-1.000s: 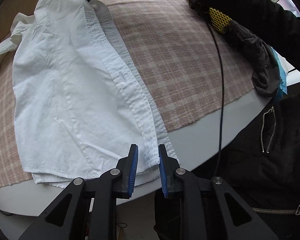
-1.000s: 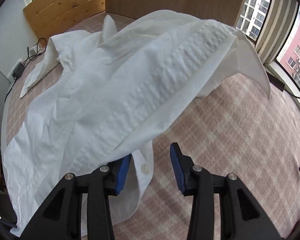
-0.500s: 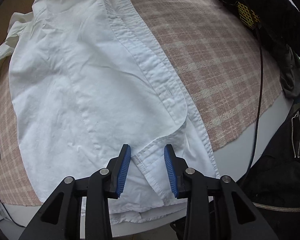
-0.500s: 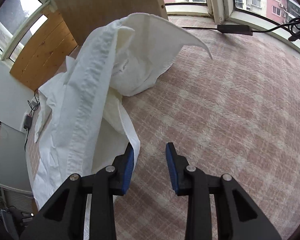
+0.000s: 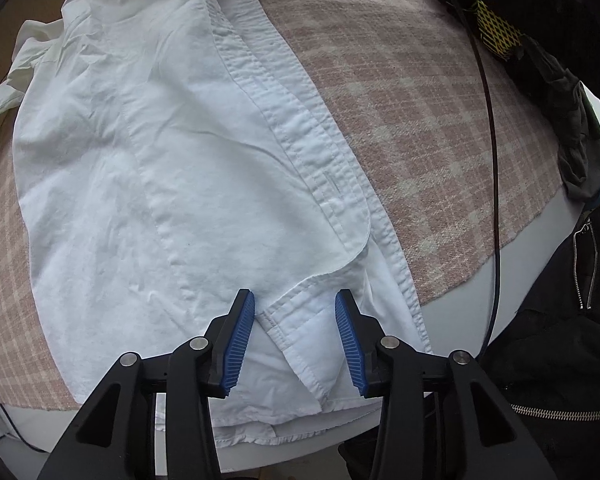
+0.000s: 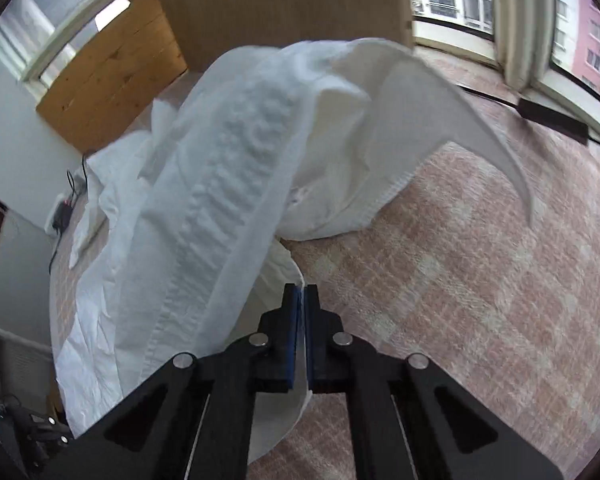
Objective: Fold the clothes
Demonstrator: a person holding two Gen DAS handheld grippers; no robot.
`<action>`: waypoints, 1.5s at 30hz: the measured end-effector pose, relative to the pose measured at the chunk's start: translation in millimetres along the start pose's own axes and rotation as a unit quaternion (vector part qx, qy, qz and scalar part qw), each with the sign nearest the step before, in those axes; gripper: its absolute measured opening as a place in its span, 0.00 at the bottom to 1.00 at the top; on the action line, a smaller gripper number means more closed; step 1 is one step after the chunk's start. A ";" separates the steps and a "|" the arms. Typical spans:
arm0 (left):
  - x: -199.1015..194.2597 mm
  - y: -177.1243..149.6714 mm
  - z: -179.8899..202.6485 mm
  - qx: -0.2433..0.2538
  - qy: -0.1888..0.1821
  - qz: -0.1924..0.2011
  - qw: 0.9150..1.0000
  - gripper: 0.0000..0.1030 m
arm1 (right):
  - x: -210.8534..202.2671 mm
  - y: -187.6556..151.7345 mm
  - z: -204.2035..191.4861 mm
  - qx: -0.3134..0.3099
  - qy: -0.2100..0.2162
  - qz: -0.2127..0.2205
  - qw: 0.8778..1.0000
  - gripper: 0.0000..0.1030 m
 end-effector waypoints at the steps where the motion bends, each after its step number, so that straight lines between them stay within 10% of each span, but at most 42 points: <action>1: -0.5 0.0 0.8 0.002 0.000 0.000 1.000 0.40 | -8.7 -2.6 9.8 0.028 -0.003 0.011 1.000 0.03; 6: -3.3 1.8 3.5 0.008 -0.007 -0.002 1.000 0.43 | -41.5 -1.8 38.7 0.103 -0.011 0.065 0.992 0.10; 18: -10.6 5.9 2.5 0.004 -0.011 -0.007 1.000 0.44 | -10.4 76.9 -55.8 -0.010 0.081 0.032 0.996 0.32; 32: -1.8 27.6 38.2 0.004 -0.017 -0.009 1.000 0.49 | 24.9 49.5 1.7 -0.034 -0.077 -0.049 0.995 0.47; 36: -2.1 28.5 30.3 0.000 -0.021 -0.005 1.000 0.50 | 29.8 35.6 1.5 -0.034 -0.031 -0.063 0.997 0.47; 45: -4.6 34.5 37.3 0.009 -0.014 -0.012 1.000 0.51 | 41.6 31.8 -33.3 -0.140 -0.077 -0.061 0.985 0.35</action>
Point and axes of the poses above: each gripper's, at about its wrist camera, not at the fingertips, and x roughly the way its jaws point, z to its right, y to its top, the point moved 4 cm from there along x, roughly the way its jaws point, and after that the axes turned 6 degrees about z, right-handed, at the moved point
